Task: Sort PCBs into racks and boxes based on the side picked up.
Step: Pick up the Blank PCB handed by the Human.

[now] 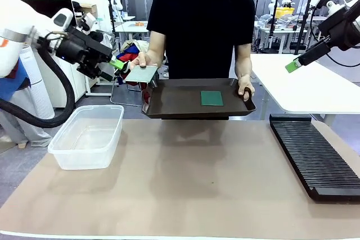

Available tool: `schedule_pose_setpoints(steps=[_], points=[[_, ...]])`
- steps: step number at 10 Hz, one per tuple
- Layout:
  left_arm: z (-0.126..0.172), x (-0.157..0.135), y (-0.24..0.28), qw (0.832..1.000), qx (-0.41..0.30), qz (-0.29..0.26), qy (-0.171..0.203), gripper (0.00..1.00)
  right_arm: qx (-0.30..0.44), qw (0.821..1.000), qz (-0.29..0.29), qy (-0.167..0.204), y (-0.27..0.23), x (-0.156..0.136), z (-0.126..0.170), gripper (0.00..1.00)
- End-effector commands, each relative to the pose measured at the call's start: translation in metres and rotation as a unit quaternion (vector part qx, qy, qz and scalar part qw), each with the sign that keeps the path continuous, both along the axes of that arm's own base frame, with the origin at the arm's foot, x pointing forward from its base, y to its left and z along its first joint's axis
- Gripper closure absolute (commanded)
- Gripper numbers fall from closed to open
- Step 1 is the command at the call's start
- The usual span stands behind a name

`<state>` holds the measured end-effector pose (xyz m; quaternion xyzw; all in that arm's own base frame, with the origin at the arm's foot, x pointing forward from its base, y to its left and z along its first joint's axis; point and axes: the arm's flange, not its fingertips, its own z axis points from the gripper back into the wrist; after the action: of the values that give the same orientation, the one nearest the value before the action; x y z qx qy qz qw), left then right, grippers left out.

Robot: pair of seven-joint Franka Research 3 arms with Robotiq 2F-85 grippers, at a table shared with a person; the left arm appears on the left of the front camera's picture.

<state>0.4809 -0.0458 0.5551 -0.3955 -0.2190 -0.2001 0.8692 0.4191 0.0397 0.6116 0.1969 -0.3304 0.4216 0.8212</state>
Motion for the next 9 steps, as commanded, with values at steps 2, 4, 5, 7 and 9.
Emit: schedule_pose_setpoints(steps=[2,4,5,7,9], points=[[0.012,-0.011,0.0,1.0,-0.012,-0.01,-0.009,0.0,0.007,1.0,0.006,0.0,0.0,0.0,0.0,0.0],[0.002,-0.001,-0.002,1.0,0.007,-0.001,0.0,0.0,0.007,1.0,0.006,0.0,0.0,0.0,0.0,0.0],[0.002,0.003,-0.009,0.997,-0.053,-0.014,0.05,0.0,0.007,1.0,0.006,0.0,0.0,0.0,0.0,0.0],[-0.003,0.022,-0.002,0.989,-0.107,-0.013,0.103,0.0,0.007,1.0,0.006,0.0,0.0,0.0,0.0,0.0],[-0.007,0.036,0.008,0.981,-0.143,-0.022,0.129,0.0,0.007,1.0,0.006,0.0,0.0,0.0,0.0,0.0]])
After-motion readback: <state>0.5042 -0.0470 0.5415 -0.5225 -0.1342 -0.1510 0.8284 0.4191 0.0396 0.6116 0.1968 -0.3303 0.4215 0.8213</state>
